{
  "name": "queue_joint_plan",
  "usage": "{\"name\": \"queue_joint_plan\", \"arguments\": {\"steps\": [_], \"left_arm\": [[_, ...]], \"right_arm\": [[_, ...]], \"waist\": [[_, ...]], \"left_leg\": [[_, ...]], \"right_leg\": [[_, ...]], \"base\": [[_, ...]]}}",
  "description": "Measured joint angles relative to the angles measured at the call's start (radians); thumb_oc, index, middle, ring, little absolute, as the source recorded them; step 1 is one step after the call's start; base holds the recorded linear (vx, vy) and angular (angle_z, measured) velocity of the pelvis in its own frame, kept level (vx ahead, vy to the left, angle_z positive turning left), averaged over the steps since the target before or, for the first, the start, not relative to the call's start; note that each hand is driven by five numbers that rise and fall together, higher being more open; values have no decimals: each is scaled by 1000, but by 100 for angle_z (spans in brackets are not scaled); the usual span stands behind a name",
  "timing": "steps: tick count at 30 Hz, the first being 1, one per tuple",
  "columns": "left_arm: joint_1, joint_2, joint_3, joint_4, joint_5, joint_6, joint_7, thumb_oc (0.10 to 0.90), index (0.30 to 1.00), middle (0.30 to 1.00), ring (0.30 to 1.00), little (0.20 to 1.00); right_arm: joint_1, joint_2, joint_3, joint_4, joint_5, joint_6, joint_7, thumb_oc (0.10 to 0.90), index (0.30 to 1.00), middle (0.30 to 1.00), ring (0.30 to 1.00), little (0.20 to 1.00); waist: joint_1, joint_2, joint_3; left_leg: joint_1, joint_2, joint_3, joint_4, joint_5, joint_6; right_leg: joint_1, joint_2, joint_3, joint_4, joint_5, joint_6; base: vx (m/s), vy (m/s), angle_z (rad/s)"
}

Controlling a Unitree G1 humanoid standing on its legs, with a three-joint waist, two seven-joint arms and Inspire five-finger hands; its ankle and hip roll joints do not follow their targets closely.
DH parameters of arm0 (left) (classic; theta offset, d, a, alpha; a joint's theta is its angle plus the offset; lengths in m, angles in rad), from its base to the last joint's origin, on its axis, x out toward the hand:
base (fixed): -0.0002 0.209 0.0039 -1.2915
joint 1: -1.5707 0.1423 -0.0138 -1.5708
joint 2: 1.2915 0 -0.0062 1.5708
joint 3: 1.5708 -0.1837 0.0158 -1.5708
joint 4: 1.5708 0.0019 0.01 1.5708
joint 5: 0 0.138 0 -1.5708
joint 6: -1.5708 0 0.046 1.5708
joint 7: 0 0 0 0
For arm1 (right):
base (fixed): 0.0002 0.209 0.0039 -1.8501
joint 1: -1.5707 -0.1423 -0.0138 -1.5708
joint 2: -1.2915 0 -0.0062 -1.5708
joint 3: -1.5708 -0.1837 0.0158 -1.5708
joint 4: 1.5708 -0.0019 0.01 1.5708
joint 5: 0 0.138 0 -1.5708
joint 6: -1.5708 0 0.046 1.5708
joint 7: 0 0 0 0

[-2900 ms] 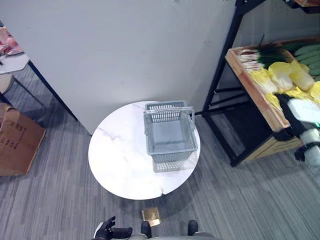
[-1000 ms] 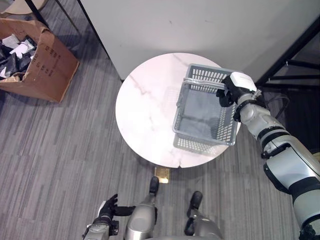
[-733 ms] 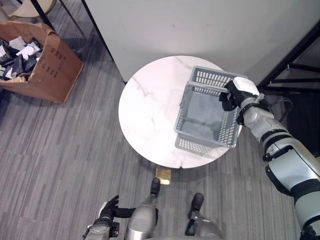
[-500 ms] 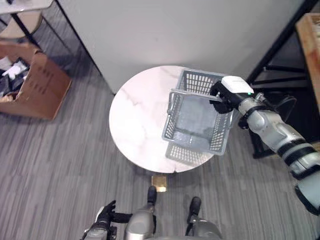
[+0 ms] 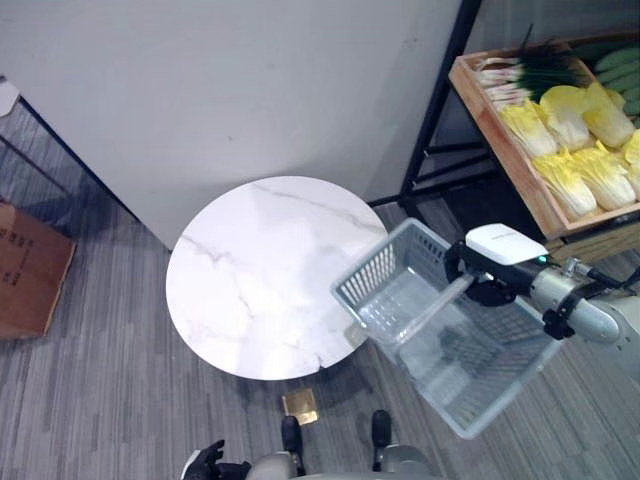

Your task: Get the vegetables into the basket

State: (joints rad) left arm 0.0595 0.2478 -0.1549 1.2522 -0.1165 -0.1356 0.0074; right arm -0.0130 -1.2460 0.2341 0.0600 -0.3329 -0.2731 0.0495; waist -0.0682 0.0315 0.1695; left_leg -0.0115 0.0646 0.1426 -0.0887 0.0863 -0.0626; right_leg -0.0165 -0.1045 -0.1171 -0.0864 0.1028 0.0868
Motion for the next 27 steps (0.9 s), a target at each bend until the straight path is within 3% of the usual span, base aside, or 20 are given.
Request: {"name": "queue_joint_plan", "arguments": {"steps": [1, 3, 5, 6, 8, 9, 10, 11, 12, 13, 14, 15, 16, 18, 19, 21, 22, 23, 25, 27], "left_arm": [[1, 1, 0, 2, 0, 1, 0, 900, 1000, 1000, 1000, 1000], [4, 2, 0, 7, 2, 5, 1, 900, 1000, 1000, 1000, 1000], [16, 3, 4, 11, 17, 7, -2, 900, 1000, 1000, 1000, 1000], [4, 5, -6, 9, 21, 8, -2, 900, 1000, 1000, 1000, 1000], [6, 8, -4, 24, 22, 8, -1, 900, 1000, 1000, 1000, 1000], [3, 10, -5, 29, 24, 9, 2, 900, 1000, 1000, 1000, 1000], [15, 37, -10, 4, 33, 13, 5, 900, 1000, 1000, 1000, 1000], [22, 58, -13, -23, 39, 12, 2, 900, 1000, 1000, 1000, 1000], [15, 84, -8, -35, 42, 13, -1, 900, 1000, 1000, 1000, 1000], [6, 103, 6, -50, 42, 4, 6, 900, 1000, 1000, 1000, 1000], [7, 107, 19, -57, 38, -13, 2, 900, 1000, 1000, 1000, 1000], [7, 104, 25, -72, 38, -17, 1, 900, 1000, 1000, 1000, 1000], [-6, 119, 33, -79, 37, -19, -6, 900, 1000, 1000, 1000, 1000], [-16, 124, 39, -81, 37, -15, -10, 900, 1000, 1000, 1000, 1000], [-21, 127, 40, -81, 37, -15, -11, 900, 1000, 1000, 1000, 1000], [-35, 113, 42, -72, 37, -13, -20, 900, 1000, 1000, 1000, 1000], [-30, 104, 65, -71, 36, -15, -21, 900, 1000, 1000, 1000, 1000], [-26, 93, 88, -71, 37, -21, -18, 900, 1000, 1000, 1000, 1000], [-31, 74, 88, -72, 37, -20, -22, 900, 1000, 1000, 1000, 1000], [-35, 75, 89, -66, 38, -22, -19, 900, 1000, 1000, 1000, 1000]], "right_arm": [[24, 5, -20, -1, -7, 0, 0, 400, 300, 300, 300, 300], [195, 97, -196, -23, -22, 0, -10, 400, 300, 300, 300, 300], [249, 117, -249, -33, -23, 1, -12, 400, 300, 300, 300, 300], [350, 160, -359, -55, -22, 1, -20, 400, 300, 300, 300, 300], [341, 160, -365, -59, -22, 7, -29, 400, 300, 300, 300, 300], [323, 166, -363, -59, -22, 7, -33, 400, 300, 300, 300, 300], [227, 195, -312, -53, -22, 21, -38, 400, 300, 300, 300, 300], [178, 204, -279, -55, -23, 23, -39, 400, 300, 300, 300, 300], [176, 212, -267, -59, -22, 18, -46, 400, 300, 300, 300, 300], [179, 220, -245, -53, -23, 36, -40, 400, 300, 300, 300, 300], [177, 222, -219, -48, -23, 45, -38, 400, 300, 300, 300, 300], [179, 221, -204, -50, -22, 44, -37, 400, 300, 300, 300, 300], [170, 233, -188, -53, -22, 40, -36, 400, 300, 300, 300, 300], [135, 231, -151, -81, -23, 32, -29, 400, 300, 300, 300, 300], [127, 233, -148, -90, -22, 27, -29, 400, 300, 300, 300, 300], [85, 241, -129, -93, -22, 23, -25, 400, 300, 300, 300, 300], [83, 249, -128, -95, -22, 22, -25, 400, 300, 300, 300, 300], [78, 246, -131, -97, -21, 24, -25, 400, 300, 300, 300, 300], [67, 252, -130, -82, -21, 31, -24, 400, 300, 300, 300, 300], [107, 248, -130, -82, -22, 31, -15, 400, 300, 300, 300, 300]], "waist": [[-3, 0, 0], [-12, -3, 3], [-49, -14, 10], [-73, -15, 11], [-107, -24, 17], [-122, -28, 21], [-112, -48, 33], [-84, -63, 49], [-89, -80, 73], [-76, -66, 89], [-36, -46, 86], [-17, -40, 87], [0, -39, 85], [38, -65, 71], [38, -75, 68], [53, -80, 67], [75, -87, 61], [74, -98, 45], [66, -70, 30], [40, -81, 26]], "left_leg": [[2, 0, 5, 0, -1, -2], [13, 1, 32, 12, -14, -17], [23, -5, 59, 26, -31, -17], [23, -15, 85, 35, -42, -5], [19, -41, 147, 27, -49, 18], [8, -49, 184, 24, -59, 31], [-16, -52, 308, 25, -71, 79], [-13, -39, 390, 30, -82, 103], [-18, -30, 431, 45, -95, 124], [-25, 11, 490, 47, -92, 122], [-13, 49, 542, 33, -87, 121], [-2, 64, 550, 30, -89, 116], [1, 94, 601, 56, -78, 119], [17, 103, 646, 70, -71, 101], [15, 98, 650, 71, -65, 91], [22, 129, 638, 113, -52, 85], [16, 149, 636, 156, -64, 79], [-19, 135, 635, 153, -106, 49], [-20, 121, 634, 92, -27, 21], [-23, 135, 613, 114, -28, 22]], "right_leg": [[-1, 0, 5, 0, 0, 0], [-8, -2, 31, 21, -9, 10], [-17, -6, 59, 36, -17, 15], [-37, -17, 85, 50, -19, 23], [-85, -27, 151, 53, 12, 51], [-118, -25, 190, 51, 32, 70], [-178, -10, 221, -12, 146, 172], [-224, -2, 192, -13, 175, 191], [-219, -15, 17, -10, 103, 168], [-245, -22, -175, 100, 25, 27], [-258, -25, -276, 205, 8, 12], [-254, -34, -295, 250, 3, 20], [-194, -99, -341, 359, -38, 54], [-100, -178, -325, 404, -55, 86], [-70, -177, -307, 358, -63, 98], [-14, -123, -315, 210, -61, 65], [6, -108, -316, 158, -49, 48], [11, -110, -299, 107, -56, 34], [1, -79, -280, 81, -56, 24], [22, -70, -299, 69, -56, 24]], "base": [[-11, 81, -32], [-30, 127, -36], [-130, 186, -45], [-279, 209, -64], [-306, 108, -91], [-277, 186, -185], [-245, 164, -244], [-238, 217, -248], [-193, 91, -184], [-226, 126, -153], [-258, 62, -153], [-241, 51, -135], [-189, 55, -111], [-133, 8, -95], [-114, -68, -57], [-73, -77, -67], [-74, -184, -90], [-76, -193, -75], [-10, -220, -48], [-8, -193, 5]]}}
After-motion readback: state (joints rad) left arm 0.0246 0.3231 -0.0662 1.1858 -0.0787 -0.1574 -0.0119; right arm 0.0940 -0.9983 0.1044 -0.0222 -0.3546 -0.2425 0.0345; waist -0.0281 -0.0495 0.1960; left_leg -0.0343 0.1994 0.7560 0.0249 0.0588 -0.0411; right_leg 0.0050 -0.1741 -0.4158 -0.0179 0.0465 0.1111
